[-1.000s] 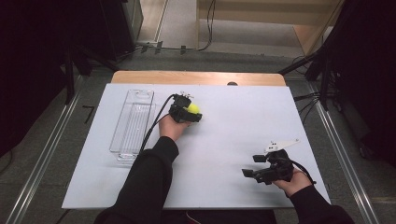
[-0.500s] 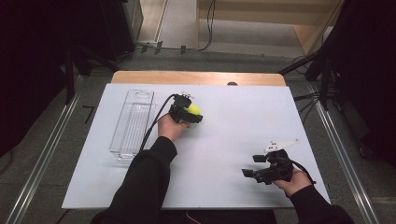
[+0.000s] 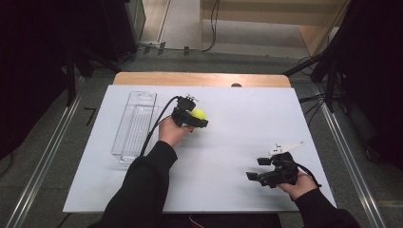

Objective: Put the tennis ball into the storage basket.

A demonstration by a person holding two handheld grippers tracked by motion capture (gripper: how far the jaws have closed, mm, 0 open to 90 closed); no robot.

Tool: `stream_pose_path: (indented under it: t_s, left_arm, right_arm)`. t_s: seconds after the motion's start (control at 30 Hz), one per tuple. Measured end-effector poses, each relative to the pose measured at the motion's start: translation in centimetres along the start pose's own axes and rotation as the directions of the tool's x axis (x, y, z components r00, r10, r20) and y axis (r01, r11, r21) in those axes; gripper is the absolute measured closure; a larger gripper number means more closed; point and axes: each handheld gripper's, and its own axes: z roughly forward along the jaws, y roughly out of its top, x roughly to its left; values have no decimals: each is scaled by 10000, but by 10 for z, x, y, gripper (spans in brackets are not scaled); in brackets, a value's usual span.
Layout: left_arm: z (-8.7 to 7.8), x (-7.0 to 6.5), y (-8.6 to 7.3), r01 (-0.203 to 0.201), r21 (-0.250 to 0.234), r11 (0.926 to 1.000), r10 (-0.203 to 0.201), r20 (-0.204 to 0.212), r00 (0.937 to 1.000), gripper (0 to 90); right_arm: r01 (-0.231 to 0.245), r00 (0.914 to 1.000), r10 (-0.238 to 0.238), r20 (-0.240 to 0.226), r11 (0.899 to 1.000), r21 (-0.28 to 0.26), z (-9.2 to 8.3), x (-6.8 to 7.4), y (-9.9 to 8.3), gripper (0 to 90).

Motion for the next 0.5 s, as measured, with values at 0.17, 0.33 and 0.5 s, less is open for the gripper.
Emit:
stream_pose_path:
  t_s: [0.17,0.33,0.5]
  left_arm:
    - [-9,-3,-3,33,56,10000,-35,422,9991,265]
    - [-16,-8,-3,-151,133,9998,143,550,9984,265]
    - [-24,-12,-3,-201,188,9996,188,674,9975,265]
  right_arm:
    - [24,10000,-24,14,10000,27,0,0,0,185]
    - [7,10000,-7,27,10000,10,0,0,0,185]
    - [24,10000,-24,24,10000,12,0,0,0,185]
